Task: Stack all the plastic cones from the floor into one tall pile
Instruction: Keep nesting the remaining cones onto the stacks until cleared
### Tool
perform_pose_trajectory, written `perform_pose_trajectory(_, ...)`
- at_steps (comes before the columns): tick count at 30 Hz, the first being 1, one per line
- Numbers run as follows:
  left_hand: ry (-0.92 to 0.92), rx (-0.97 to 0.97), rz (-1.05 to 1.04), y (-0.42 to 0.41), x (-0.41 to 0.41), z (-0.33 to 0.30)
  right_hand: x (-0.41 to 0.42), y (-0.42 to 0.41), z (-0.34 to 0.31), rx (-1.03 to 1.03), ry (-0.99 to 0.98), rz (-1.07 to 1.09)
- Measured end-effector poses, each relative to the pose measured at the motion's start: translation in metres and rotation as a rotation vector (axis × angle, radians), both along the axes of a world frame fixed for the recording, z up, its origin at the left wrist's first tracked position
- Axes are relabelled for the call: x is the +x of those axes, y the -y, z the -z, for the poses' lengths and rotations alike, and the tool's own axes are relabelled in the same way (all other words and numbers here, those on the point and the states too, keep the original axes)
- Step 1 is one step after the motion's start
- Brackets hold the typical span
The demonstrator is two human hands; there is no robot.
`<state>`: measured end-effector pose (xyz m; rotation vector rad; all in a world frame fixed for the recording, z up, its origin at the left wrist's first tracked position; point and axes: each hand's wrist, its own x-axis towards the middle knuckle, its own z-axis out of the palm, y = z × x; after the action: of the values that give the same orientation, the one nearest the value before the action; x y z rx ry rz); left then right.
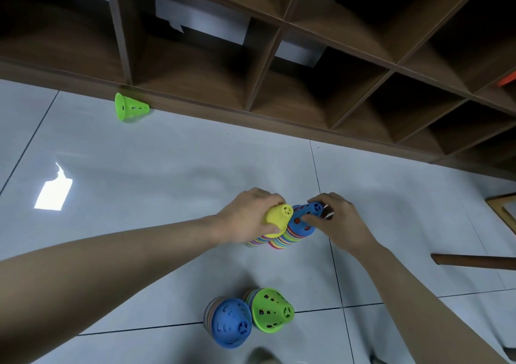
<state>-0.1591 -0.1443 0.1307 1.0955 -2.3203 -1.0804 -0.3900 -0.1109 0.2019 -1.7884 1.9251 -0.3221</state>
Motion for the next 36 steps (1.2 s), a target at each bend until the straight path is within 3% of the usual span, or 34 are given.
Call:
perform_pose_trajectory(8, 0.236, -0.028, 0.012, 0.019, 0.027, 0.009, 0.003, 0.014, -0.021, 0.285, -0.175, -0.103)
perform_pose_trajectory(12, 0.373, 0.006, -0.212, 0.048, 0.076, 0.019, 0.017, 0.037, -0.045, 0.332, -0.179, -0.127)
perform_pose_trajectory(19, 0.371, -0.121, -0.617, 0.1, 0.19, 0.051, 0.099, 0.08, -0.033, 0.17, 0.039, -0.202)
perform_pose_trajectory(27, 0.52, -0.153, -0.688, 0.137, 0.258, 0.072, 0.199, 0.112, 0.057, 0.313, 0.3, -0.136)
perform_pose_trajectory(36, 0.6, -0.108, -0.685, 0.184, 0.277, 0.093, 0.222, 0.098, 0.137, 0.529, -0.086, -0.33)
